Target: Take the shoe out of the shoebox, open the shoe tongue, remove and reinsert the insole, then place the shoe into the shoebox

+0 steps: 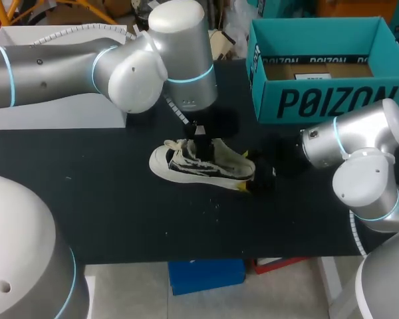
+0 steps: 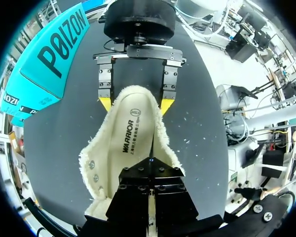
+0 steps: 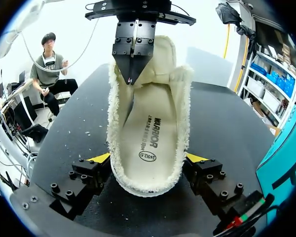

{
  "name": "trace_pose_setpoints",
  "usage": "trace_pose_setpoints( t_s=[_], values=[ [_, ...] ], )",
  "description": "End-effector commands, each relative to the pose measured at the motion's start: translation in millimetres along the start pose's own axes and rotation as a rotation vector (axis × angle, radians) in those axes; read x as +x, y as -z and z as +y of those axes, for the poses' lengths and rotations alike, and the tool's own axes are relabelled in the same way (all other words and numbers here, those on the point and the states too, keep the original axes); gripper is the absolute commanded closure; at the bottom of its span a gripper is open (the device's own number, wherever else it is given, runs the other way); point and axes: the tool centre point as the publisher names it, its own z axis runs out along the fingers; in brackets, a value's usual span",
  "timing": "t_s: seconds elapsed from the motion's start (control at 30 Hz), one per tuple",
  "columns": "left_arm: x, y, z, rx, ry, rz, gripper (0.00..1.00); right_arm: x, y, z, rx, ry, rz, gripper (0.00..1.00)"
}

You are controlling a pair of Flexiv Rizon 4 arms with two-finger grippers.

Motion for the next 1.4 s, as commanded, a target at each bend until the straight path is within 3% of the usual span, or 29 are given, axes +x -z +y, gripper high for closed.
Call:
trace_pose_setpoints(
  t_s=[0.03,0.37,0.73,1.4],
  values=[
    [-19.5,7,-1,-0.024,-0.016,0.106,1.0,0.4,-5,-1.7,0.003,-0.002,0.0,1.0],
    [-18.0,7,-7,-0.111,-0.114,0.318,1.0,0.4,-5,-1.7,0.003,-0.002,0.0,1.0],
    [-18.0,7,-7,-0.111,-0.114,0.318,1.0,0.4,-5,-1.7,0.003,-0.002,0.0,1.0],
    [-14.4,-22,-23,-0.095,-0.075,0.345,1.0,0.4,-5,-1.7,0.003,-0.002,0.0,1.0]
  ],
)
